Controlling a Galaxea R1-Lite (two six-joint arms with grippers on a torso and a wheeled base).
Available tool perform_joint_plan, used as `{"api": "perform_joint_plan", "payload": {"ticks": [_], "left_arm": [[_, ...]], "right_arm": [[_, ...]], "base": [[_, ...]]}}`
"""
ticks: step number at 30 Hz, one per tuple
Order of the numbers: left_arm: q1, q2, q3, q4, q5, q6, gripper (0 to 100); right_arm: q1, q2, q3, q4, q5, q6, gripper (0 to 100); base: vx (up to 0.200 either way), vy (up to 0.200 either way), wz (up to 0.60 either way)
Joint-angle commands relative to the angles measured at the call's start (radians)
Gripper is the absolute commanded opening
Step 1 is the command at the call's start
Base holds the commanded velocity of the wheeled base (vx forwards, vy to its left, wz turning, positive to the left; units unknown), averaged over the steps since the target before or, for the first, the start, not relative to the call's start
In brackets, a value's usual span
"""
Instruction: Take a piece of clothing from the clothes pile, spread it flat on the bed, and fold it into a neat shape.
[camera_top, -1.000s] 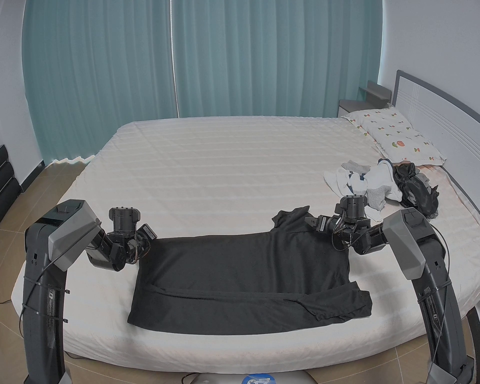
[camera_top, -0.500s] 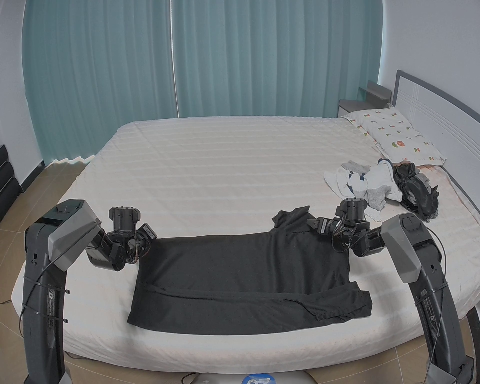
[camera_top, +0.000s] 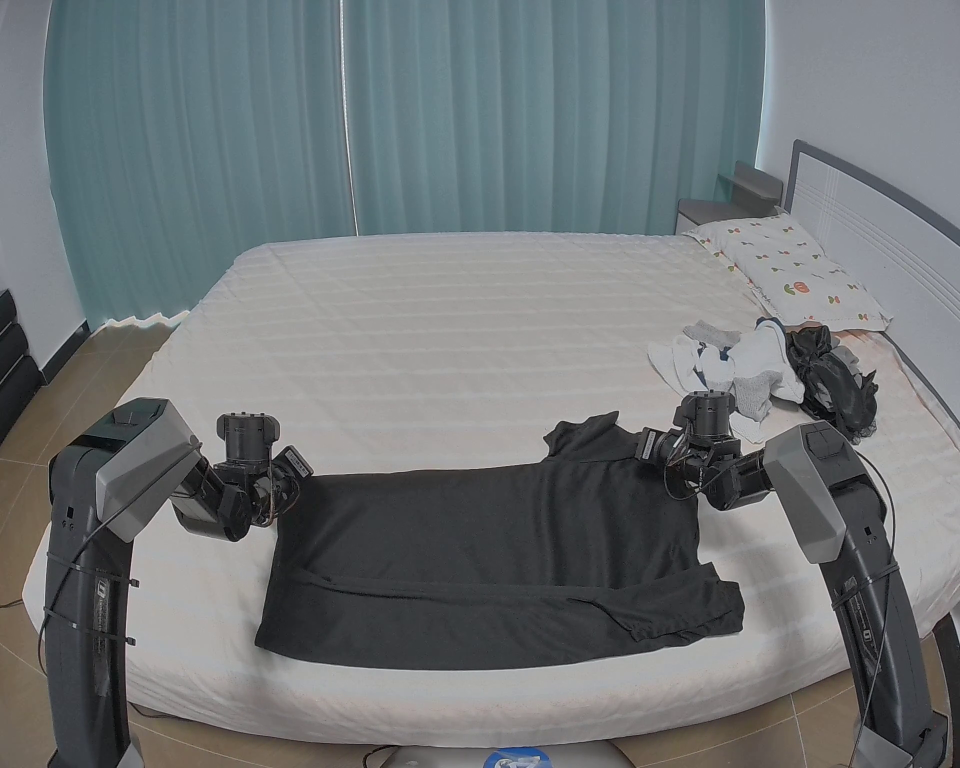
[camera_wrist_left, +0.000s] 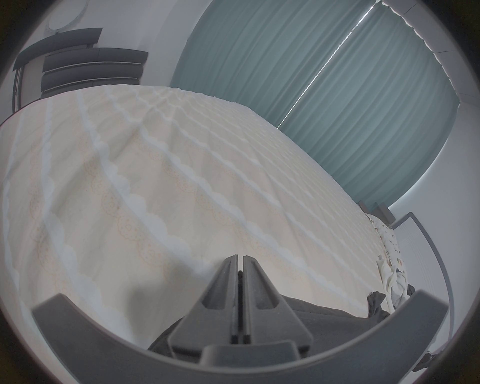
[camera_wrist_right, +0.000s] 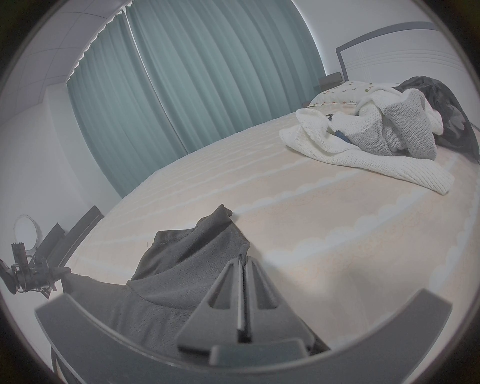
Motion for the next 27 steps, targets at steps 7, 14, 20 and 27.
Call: {"api": "perform_joint_plan", "payload": {"ticks": [7,14,20,27], "left_arm": [[0.006,-0.01,-0.006,-0.003,0.002,0.001,0],[0.022,-0.018,-0.014,-0.004,0.002,0.001,0],[0.032,-0.021,-0.009,-0.043,0.002,0.004,0],[0.04,-0.038,0.003,-0.043,0.002,0.003,0]], "right_arm": [[-0.001,-0.019,0.005,-0.042,-0.021,0.034,0],[-0.006,-0.024,0.013,-0.064,-0.046,0.036,0],[-0.007,-0.025,0.03,-0.104,-0.066,0.036,0],[0.005,-0.025,0.051,-0.148,-0.069,0.034,0]], "base": [[0.0,0.0,0.0],[0.0,0.0,0.0],[0.0,0.0,0.0],[0.0,0.0,0.0]]}}
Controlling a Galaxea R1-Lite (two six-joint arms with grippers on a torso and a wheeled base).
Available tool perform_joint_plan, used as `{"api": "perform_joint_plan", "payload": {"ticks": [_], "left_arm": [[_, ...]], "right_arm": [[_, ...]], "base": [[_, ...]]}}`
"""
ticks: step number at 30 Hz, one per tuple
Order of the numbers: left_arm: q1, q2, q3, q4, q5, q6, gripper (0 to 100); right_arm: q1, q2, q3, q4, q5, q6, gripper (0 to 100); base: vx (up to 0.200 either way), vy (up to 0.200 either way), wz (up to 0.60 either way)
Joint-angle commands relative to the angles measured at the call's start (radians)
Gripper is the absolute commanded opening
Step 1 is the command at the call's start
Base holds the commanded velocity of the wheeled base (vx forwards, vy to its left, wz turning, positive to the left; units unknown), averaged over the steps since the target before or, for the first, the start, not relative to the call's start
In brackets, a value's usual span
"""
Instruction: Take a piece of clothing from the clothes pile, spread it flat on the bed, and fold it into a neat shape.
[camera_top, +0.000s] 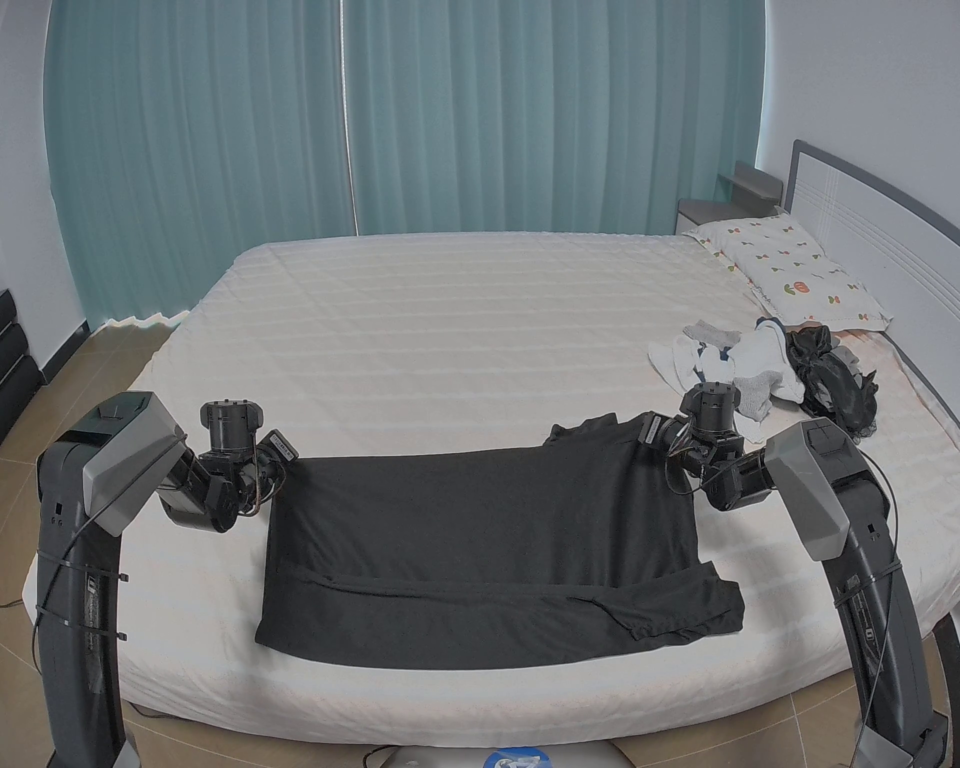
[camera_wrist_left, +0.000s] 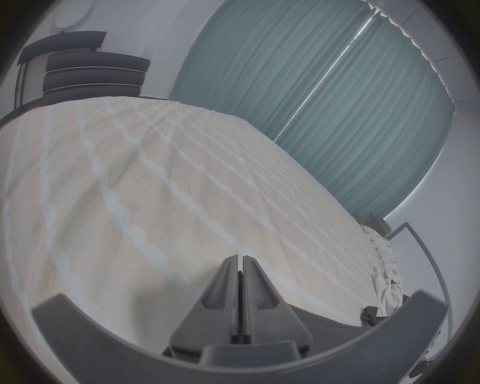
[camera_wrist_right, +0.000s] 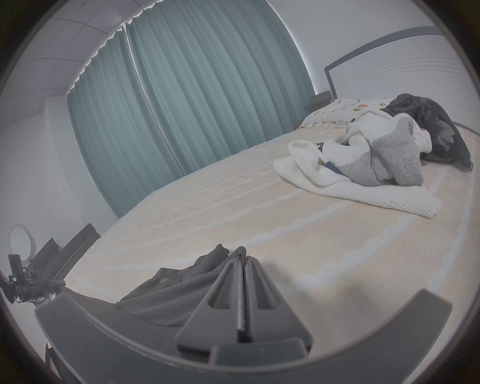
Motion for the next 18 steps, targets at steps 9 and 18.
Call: {"api": "perform_joint_plan", "payload": {"ticks": [9,18], "left_arm": [[0.013,-0.032,0.026,0.0,0.0,-0.002,0],[0.007,-0.023,0.026,-0.003,-0.004,-0.002,0]], "right_arm": [[0.008,-0.017,0.036,-0.037,-0.009,-0.002,0],[-0.002,-0.049,0.082,-0.068,-0.024,-0.002,0]], "base": [[0.0,0.0,0.0],[0.0,0.0,0.0]]}}
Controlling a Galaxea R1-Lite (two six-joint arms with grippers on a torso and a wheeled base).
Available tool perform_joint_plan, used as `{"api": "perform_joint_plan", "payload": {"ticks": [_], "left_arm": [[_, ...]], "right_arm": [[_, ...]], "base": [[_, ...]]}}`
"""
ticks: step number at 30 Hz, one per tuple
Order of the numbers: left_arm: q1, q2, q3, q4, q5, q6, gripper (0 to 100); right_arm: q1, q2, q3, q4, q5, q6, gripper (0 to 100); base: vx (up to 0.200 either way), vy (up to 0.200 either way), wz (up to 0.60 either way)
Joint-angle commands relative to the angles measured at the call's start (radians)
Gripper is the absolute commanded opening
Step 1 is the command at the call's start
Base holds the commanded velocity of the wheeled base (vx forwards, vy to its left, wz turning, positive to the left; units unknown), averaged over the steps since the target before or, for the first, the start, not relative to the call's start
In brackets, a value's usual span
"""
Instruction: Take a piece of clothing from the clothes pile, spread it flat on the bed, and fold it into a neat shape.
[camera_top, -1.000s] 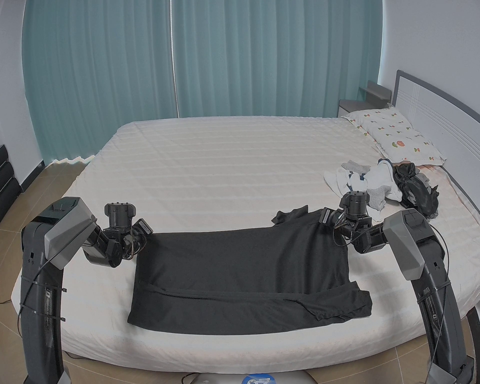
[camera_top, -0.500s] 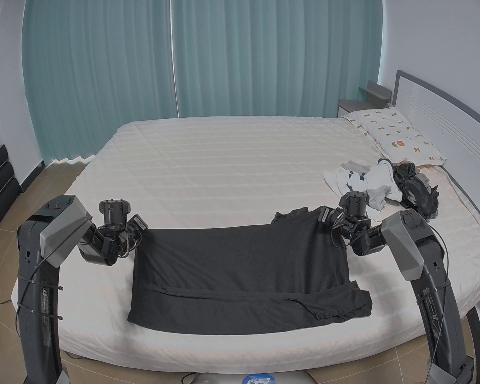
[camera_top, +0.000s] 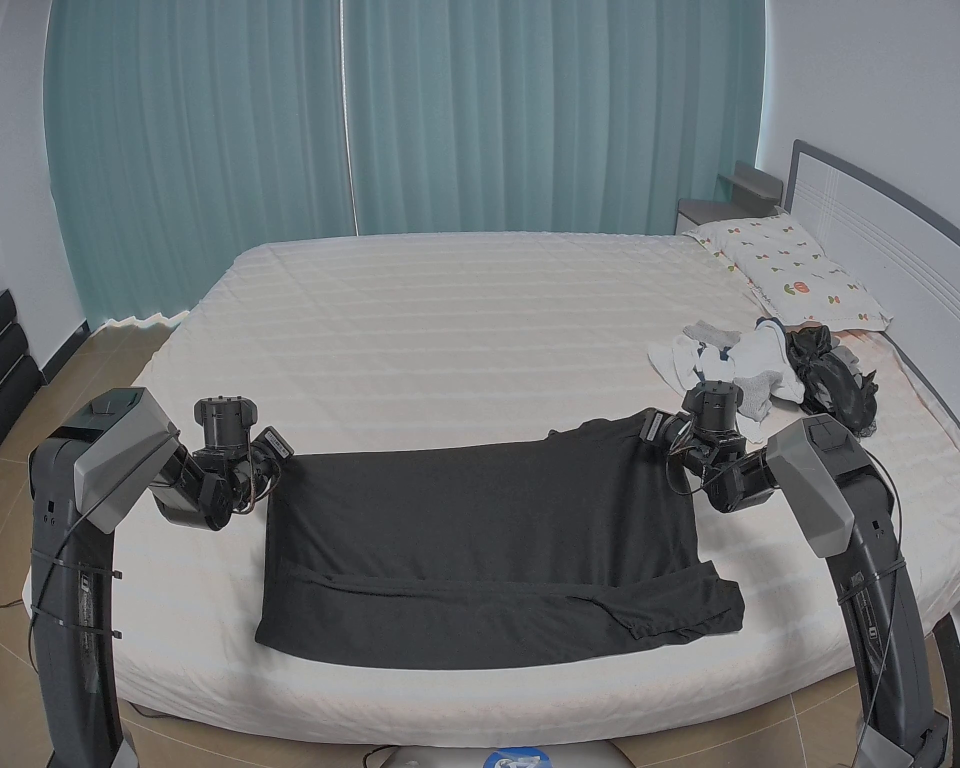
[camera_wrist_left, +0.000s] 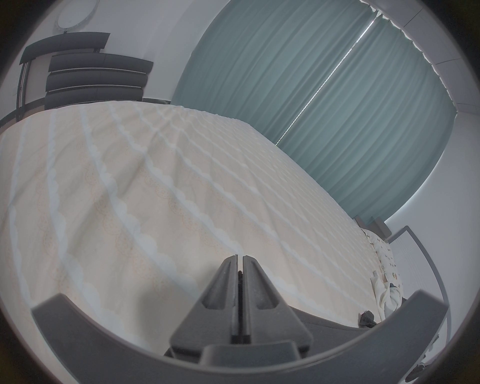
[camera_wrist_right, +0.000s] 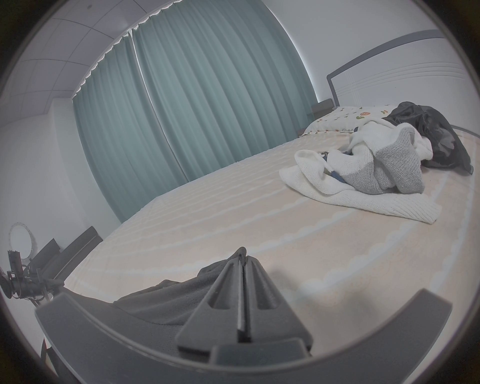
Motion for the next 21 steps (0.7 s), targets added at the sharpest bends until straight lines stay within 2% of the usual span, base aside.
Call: {"api": "perform_joint_plan", "payload": {"ticks": [1,21], "left_arm": [[0.0,0.008,-0.003,0.0,-0.003,-0.001,0],[-0.009,0.006,-0.001,-0.027,-0.009,-0.006,0]], "right_arm": [[-0.003,-0.028,0.036,-0.005,-0.002,0.0,0],[-0.004,-0.086,0.156,-0.063,-0.006,0.0,0]], "base": [[0.0,0.0,0.0],[0.0,0.0,0.0]]}}
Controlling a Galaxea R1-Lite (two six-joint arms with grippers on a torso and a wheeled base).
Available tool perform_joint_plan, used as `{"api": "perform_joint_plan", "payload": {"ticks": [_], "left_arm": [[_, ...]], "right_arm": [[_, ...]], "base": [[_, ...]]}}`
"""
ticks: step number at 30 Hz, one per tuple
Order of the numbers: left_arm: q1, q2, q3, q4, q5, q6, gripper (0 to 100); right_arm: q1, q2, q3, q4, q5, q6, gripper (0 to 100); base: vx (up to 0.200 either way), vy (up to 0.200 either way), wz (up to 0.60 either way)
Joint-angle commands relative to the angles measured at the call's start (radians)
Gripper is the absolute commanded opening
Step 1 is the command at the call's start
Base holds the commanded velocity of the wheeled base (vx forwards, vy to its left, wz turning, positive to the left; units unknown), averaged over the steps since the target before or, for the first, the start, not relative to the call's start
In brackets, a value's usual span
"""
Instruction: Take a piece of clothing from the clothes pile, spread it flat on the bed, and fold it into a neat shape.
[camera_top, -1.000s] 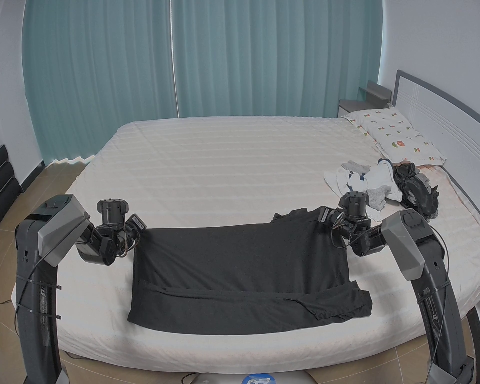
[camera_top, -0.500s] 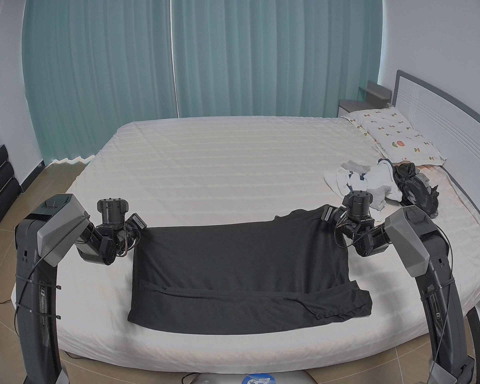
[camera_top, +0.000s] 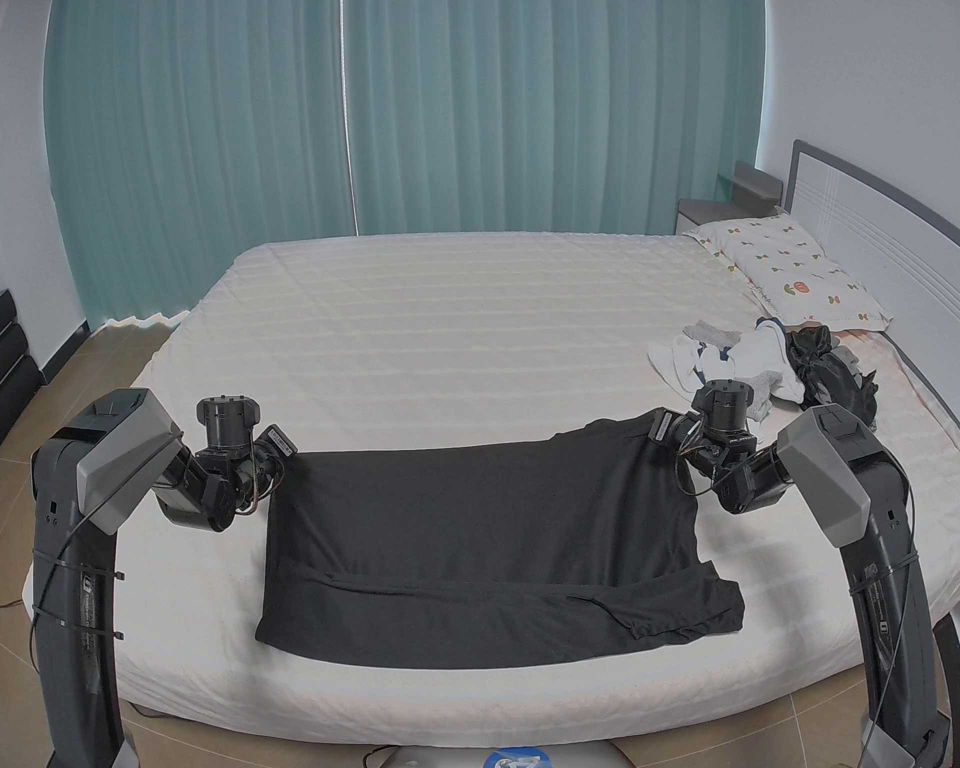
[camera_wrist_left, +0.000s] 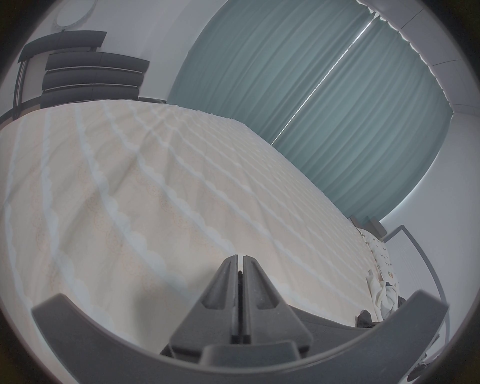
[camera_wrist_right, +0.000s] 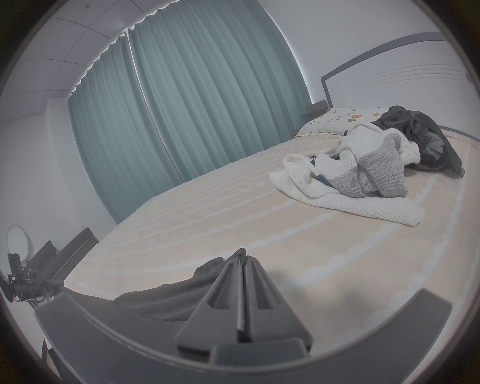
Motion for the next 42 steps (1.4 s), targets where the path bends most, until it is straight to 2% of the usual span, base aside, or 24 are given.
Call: {"api": "perform_joint_plan", "payload": {"ticks": [1,6,21,42], "left_arm": [[-0.001,0.0,0.002,-0.002,0.002,-0.006,0],[-0.001,-0.007,0.003,0.001,0.0,-0.051,0],[-0.001,-0.009,0.011,-0.002,-0.001,-0.049,0],[0.001,-0.039,0.06,0.0,-0.046,-0.056,0]], "right_arm": [[0.007,-0.013,0.016,-0.007,0.0,-0.001,0],[0.007,-0.014,0.019,-0.007,0.0,-0.001,0],[0.002,-0.033,0.07,-0.008,0.0,-0.001,0],[0.007,-0.076,0.168,-0.051,0.002,-0.001,0]], "base": [[0.0,0.0,0.0],[0.0,0.0,0.0],[0.0,0.0,0.0],[0.0,0.0,0.0]]}}
